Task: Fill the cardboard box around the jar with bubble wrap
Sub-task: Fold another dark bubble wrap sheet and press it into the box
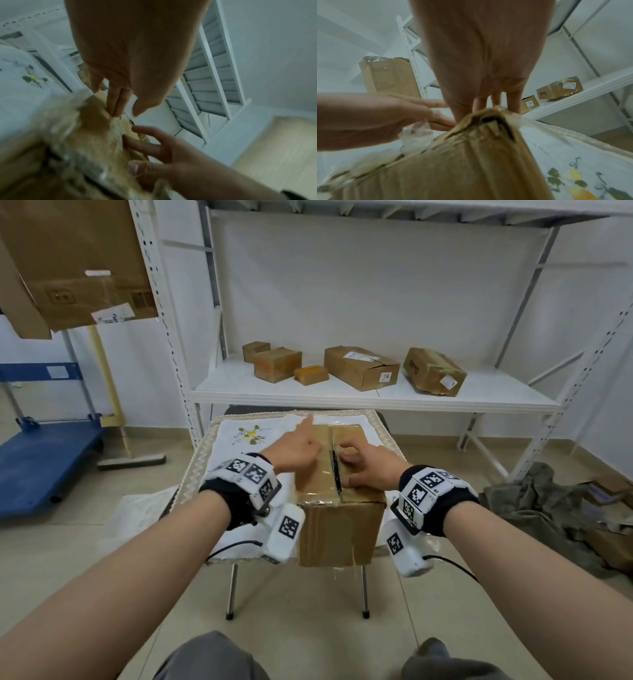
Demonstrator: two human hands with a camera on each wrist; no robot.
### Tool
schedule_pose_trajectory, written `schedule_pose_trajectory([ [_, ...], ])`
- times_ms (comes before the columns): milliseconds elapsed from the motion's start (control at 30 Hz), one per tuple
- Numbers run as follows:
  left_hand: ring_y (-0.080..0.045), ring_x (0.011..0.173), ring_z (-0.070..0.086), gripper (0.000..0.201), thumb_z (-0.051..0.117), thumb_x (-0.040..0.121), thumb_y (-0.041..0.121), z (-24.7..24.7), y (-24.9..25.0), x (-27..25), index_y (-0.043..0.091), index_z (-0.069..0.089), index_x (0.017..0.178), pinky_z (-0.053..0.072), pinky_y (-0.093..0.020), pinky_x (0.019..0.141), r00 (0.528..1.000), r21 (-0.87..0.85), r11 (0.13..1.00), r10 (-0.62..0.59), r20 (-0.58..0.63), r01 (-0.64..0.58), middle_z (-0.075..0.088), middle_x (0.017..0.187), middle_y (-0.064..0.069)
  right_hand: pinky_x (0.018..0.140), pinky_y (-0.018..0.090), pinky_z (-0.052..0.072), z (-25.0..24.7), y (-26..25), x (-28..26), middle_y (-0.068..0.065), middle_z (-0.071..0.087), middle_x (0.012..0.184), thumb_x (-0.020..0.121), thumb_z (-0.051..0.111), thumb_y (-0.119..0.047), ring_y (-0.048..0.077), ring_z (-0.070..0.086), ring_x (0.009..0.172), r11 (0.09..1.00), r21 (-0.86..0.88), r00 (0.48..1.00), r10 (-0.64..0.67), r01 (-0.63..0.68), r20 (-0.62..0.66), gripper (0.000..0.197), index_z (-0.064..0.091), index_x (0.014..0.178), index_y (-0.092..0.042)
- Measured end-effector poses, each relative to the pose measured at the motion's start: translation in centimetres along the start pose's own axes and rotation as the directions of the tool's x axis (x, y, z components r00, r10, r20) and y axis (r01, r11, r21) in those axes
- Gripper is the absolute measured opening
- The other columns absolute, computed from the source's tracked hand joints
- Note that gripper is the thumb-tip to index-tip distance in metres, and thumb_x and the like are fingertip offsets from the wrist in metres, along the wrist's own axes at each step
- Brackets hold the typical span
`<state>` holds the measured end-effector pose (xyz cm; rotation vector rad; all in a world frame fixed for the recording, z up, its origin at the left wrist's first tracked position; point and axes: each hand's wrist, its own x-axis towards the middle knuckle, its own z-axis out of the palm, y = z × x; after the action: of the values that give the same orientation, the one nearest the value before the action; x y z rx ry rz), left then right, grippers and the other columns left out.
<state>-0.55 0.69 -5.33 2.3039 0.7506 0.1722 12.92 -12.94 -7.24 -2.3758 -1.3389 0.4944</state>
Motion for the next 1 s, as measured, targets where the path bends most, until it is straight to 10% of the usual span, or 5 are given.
schedule_pose_trajectory([
  [133, -0.026, 0.142, 0.034, 0.099, 0.069, 0.086, 0.038, 1.7, 0.2, 0.6, 0.031, 0.001, 0.157, 0.005, -0.053, 0.119, 0.998, 0.304, 0.951, 0.066, -0.012, -0.059, 0.051, 0.145, 0.0, 0.111, 0.036, 0.038, 0.3, 0.7, 0.1, -0.005, 0.056, 0.145, 0.084, 0.079, -0.026, 0.02, 0.048, 0.136, 0.998, 0.06, 0.999, -0.024, 0.025, -0.022, 0.078, 0.036, 0.148, -0.028],
  [267, -0.03, 0.152, 0.005, 0.107, 0.079, 0.076, 0.04, 3.2, -2.3, 1.2, 0.031, 0.009, 0.157, 0.01, -0.057, 0.12, 0.998, 0.257, 0.966, 0.025, -0.05, -0.011, 0.022, 0.162, -0.001, 0.119, 0.041, 0.027, 1.1, 1.5, 0.4, 0.005, 0.036, 0.155, 0.078, 0.084, -0.026, 0.028, 0.032, 0.143, 0.997, 0.063, 0.992, -0.036, 0.044, -0.117, 0.094, 0.029, 0.154, -0.025],
  [500, -0.026, 0.114, 0.056, 0.108, 0.087, 0.067, 0.03, 3.1, -3.0, 0.2, 0.027, 0.019, 0.15, 0.054, -0.035, 0.073, 0.969, -0.241, 0.948, -0.232, -0.088, 0.205, 0.05, 0.135, -0.007, 0.111, 0.038, 0.041, 2.1, 3.0, -0.1, 0.004, 0.035, 0.158, 0.074, 0.087, -0.036, 0.026, 0.046, 0.137, 0.907, 0.402, 0.982, 0.171, -0.126, -0.078, 0.126, -0.005, 0.16, -0.027],
  [800, -0.022, 0.106, 0.061, 0.102, 0.089, 0.067, 0.037, -0.7, -2.7, 1.2, 0.027, 0.028, 0.148, 0.049, -0.028, 0.067, 0.974, -0.326, 0.929, -0.211, -0.081, 0.174, 0.057, 0.127, -0.006, 0.095, 0.044, 0.055, 0.4, 0.1, 0.7, 0.003, 0.055, 0.142, 0.053, 0.088, -0.053, 0.024, 0.063, 0.116, 0.796, 0.601, 0.981, 0.166, -0.075, -0.098, 0.13, 0.007, 0.155, -0.044],
  [1000, -0.027, 0.118, 0.056, 0.11, 0.089, 0.063, 0.037, -0.3, -4.1, 2.1, 0.024, 0.024, 0.151, 0.049, -0.042, 0.1, 0.97, -0.196, 0.955, -0.238, -0.048, 0.224, 0.051, 0.138, -0.008, 0.094, 0.044, 0.055, 2.5, -0.3, 2.1, 0.003, 0.054, 0.142, 0.068, 0.086, -0.044, 0.027, 0.06, 0.12, 0.843, 0.517, 0.975, 0.212, -0.149, -0.066, 0.122, 0.004, 0.157, -0.034],
])
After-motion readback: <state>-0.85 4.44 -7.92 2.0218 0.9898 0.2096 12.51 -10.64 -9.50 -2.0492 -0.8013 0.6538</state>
